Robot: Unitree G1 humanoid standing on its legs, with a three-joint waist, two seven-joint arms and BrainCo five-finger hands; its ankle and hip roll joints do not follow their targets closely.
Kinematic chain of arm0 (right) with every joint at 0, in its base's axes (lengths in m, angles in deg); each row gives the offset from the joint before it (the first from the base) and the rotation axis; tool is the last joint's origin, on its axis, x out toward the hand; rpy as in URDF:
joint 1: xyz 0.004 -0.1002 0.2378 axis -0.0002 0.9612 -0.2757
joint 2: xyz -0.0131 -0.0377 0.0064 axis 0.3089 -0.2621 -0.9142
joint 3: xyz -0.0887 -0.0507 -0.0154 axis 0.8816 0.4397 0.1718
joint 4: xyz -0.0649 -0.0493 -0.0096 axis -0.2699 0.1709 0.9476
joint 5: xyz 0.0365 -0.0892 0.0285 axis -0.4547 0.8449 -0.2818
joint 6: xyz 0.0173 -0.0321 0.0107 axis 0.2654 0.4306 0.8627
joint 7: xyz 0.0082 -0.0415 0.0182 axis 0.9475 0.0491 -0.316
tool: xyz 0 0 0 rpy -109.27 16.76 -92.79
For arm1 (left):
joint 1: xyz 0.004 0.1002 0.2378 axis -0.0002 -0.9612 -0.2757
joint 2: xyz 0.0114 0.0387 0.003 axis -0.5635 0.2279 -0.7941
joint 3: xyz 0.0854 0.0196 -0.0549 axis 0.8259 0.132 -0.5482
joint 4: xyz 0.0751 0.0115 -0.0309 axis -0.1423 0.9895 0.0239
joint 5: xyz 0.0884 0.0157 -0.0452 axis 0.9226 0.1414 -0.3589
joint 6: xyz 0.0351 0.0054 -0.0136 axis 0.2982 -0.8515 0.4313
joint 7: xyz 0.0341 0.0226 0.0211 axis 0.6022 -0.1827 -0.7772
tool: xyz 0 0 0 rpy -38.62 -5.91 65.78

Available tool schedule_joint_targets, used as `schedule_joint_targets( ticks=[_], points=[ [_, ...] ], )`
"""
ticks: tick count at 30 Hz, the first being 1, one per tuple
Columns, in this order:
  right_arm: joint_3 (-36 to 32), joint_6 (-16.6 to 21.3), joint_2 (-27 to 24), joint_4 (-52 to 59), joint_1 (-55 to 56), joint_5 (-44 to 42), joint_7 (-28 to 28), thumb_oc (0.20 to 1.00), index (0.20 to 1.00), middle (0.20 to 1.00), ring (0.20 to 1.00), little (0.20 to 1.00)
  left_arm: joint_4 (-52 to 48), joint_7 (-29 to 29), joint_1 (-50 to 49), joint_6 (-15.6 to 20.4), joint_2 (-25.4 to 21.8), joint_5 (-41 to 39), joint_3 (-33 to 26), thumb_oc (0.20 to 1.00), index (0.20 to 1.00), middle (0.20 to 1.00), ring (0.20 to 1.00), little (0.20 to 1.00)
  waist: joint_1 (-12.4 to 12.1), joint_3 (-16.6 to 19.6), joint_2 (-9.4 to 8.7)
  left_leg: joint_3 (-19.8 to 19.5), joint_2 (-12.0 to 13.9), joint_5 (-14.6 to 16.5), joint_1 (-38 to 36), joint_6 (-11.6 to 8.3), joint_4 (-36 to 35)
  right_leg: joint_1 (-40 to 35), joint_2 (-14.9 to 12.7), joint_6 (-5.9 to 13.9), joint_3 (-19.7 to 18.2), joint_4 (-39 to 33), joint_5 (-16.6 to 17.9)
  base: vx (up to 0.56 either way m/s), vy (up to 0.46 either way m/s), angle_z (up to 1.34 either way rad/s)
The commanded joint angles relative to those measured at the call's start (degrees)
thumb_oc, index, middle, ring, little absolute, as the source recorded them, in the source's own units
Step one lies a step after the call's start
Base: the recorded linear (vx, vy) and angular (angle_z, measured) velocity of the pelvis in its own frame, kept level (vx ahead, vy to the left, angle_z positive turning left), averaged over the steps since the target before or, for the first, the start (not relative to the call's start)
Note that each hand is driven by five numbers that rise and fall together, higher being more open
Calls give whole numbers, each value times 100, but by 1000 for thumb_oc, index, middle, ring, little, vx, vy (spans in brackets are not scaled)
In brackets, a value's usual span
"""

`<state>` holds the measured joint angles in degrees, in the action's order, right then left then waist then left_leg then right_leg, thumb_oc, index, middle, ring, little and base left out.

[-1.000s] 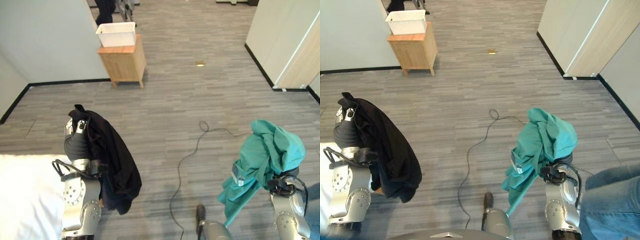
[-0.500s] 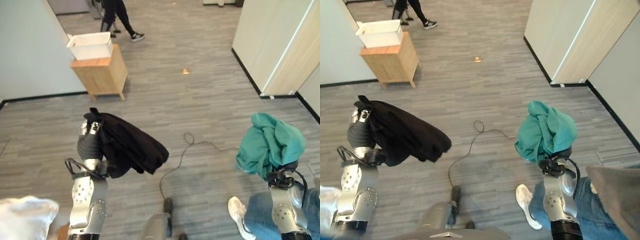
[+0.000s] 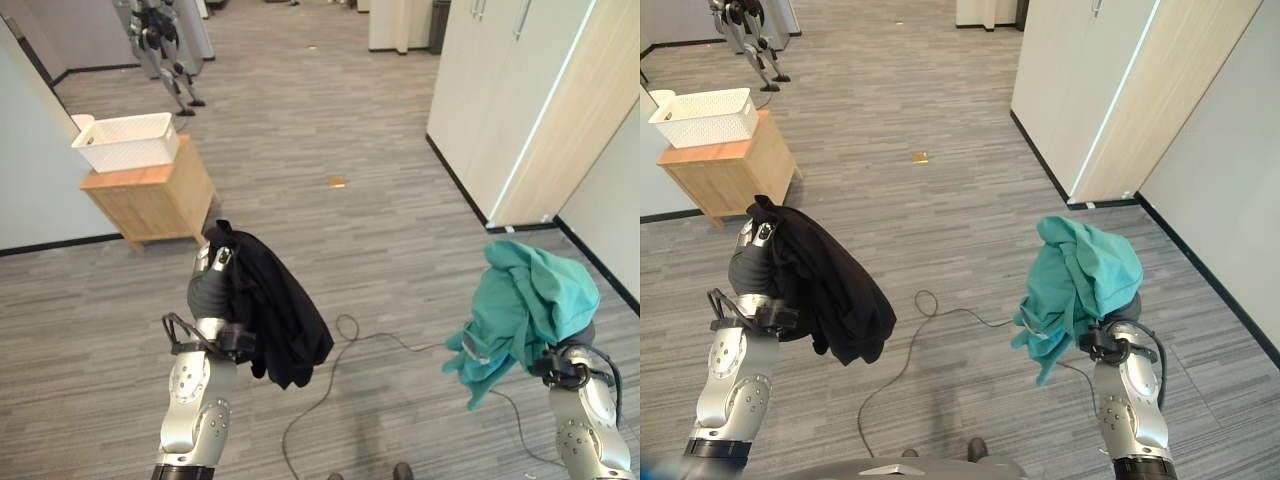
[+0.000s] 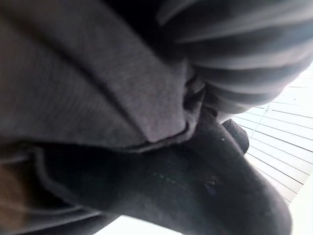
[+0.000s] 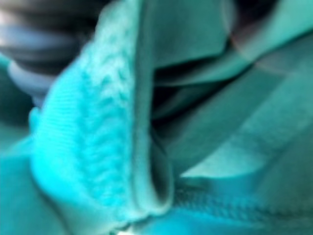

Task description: Pick up bed clothes into laundry basket.

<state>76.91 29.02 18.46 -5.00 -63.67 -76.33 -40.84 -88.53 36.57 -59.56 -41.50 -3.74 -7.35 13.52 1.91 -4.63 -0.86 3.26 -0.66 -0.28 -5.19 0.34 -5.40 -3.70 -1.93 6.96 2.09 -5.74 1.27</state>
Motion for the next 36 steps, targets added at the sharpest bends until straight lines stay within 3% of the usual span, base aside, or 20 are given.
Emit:
schedule_joint_targets(
  ticks=[1, 7, 12, 14, 16, 17, 20, 22, 23, 25, 26, 28, 29, 32, 34, 36],
  points=[
    [-400, -114, -172, -87, 232, 503, -65, 200, 200, 200, 200, 200, -181, -410, -78, -13, -268, 579, -791, 200, 200, 200, 200, 200, 152, 23, -177, 563, 574, 231, -62, -250, 368, 133, -554, 3, 843, 603, -172, -8, 12, 19],
    [-211, -51, -311, -61, -280, 610, -85, 200, 200, 200, 200, 200, -92, -606, -191, 80, -280, 608, -993, 200, 200, 200, 200, 200, -30, 0, -173, 496, 498, 284, -45, -202, 401, 100, -666, 60, 927, 615, -120, -9, 50, 2],
    [374, -209, -369, 8, -705, 769, 101, 200, 200, 200, 200, 200, -49, -952, -314, 234, -354, 766, -1415, 200, 200, 200, 200, 200, -489, -84, -200, 177, 199, 401, 171, -55, 547, 39, -1001, 190, 1234, 649, -24, 10, 158, 24],
    [466, -240, -364, 73, -757, 780, 173, 200, 200, 200, 200, 200, 19, -1003, -304, 228, -356, 775, -1454, 200, 200, 200, 200, 200, -543, -95, -203, 102, 134, 424, 211, -13, 585, 48, -1084, 219, 1272, 738, -39, 47, 162, 56],
    [571, -260, -285, 206, -821, 775, 196, 200, 200, 200, 200, 200, 201, -1131, -205, 206, -416, 787, -1429, 200, 200, 200, 200, 200, -602, -165, -159, -104, -24, 518, 260, 120, 706, 246, -1323, 239, 1212, 1415, 85, 50, 176, 51],
    [571, -261, -283, 206, -826, 776, 194, 200, 200, 200, 200, 200, 209, -1131, -197, 210, -419, 786, -1429, 200, 200, 200, 200, 200, -602, -167, -166, -103, -36, 520, 272, 128, 715, 274, -1339, 247, 1201, 1458, 70, 44, 160, 40],
    [577, -234, -144, 274, -787, 826, 120, 200, 200, 200, 200, 200, 232, -1137, -193, 151, -426, 847, -1358, 200, 200, 200, 200, 200, -538, -299, -26, -206, -106, 597, 159, 321, 752, 762, -1423, 194, 958, 2826, 287, 86, 218, 40],
    [598, -219, -92, 228, -773, 857, 98, 200, 200, 200, 200, 200, 278, -1125, -155, 111, -441, 918, -1278, 200, 200, 200, 200, 200, -503, -351, 15, -236, -116, 643, 81, 364, 756, 960, -1380, 168, 886, 3145, 307, 151, 148, 12],
    [572, -246, -65, 241, -702, 854, 108, 200, 200, 200, 200, 200, 251, -1062, -94, 115, -454, 901, -1205, 200, 200, 200, 200, 200, -362, -387, 76, -318, -83, 684, -137, 375, 624, 1383, -1125, 134, 735, 3319, 197, 329, 99, 17],
    [511, -246, -76, 168, -565, 749, 127, 200, 200, 200, 200, 200, 157, -923, 5, 113, -464, 841, -1066, 200, 200, 200, 200, 200, -114, -424, 83, -511, -73, 792, -487, 328, 446, 1936, -754, 77, 612, 2796, 52, 373, 52, 13],
    [511, -247, -77, 170, -560, 747, 127, 200, 200, 200, 200, 200, 157, -921, 3, 112, -465, 838, -1065, 200, 200, 200, 200, 200, -110, -423, 103, -518, -48, 802, -507, 322, 430, 1914, -734, 72, 630, 2783, 41, 247, -30, -3],
    [469, -228, -67, 67, -471, 621, 89, 200, 200, 200, 200, 200, 179, -850, 96, 102, -433, 756, -914, 200, 200, 200, 200, 200, 70, -439, -8, -731, -125, 919, -761, 278, 367, 2111, -517, 109, 492, 1911, 186, 415, -66, 41],
    [464, -206, -27, 29, -401, 485, 65, 200, 200, 200, 200, 200, 244, -788, 142, 82, -389, 701, -728, 200, 200, 200, 200, 200, 255, -449, -33, -975, -131, 998, -1020, 215, 273, 2188, -161, 186, 279, 975, 476, 455, -65, 55],
    [437, -209, 4, 9, -282, 477, 55, 200, 200, 200, 200, 200, 213, -549, 76, 30, -396, 708, -564, 200, 200, 200, 200, 200, 401, -455, -1, -1187, -75, 1104, -1262, 137, 234, 2294, 35, 265, 324, 261, 703, 409, -57, 60],
    [306, -235, -18, -33, -188, 456, 96, 200, 200, 200, 200, 200, 154, -192, -60, -58, -389, 743, -358, 200, 200, 200, 200, 200, 573, -332, -46, -1433, -109, 1094, -1518, 39, 271, 2252, -20, 226, 205, 364, 851, 495, -120, 92],
    [306, -222, -44, -104, -185, 459, 109, 200, 200, 200, 200, 200, 155, -142, -117, -73, -345, 691, -341, 200, 200, 200, 200, 200, 569, -262, -7, -1468, -43, 1187, -1548, 16, 422, 2153, -6, 166, 242, 417, 915, 403, -122, 115]
  ],
)
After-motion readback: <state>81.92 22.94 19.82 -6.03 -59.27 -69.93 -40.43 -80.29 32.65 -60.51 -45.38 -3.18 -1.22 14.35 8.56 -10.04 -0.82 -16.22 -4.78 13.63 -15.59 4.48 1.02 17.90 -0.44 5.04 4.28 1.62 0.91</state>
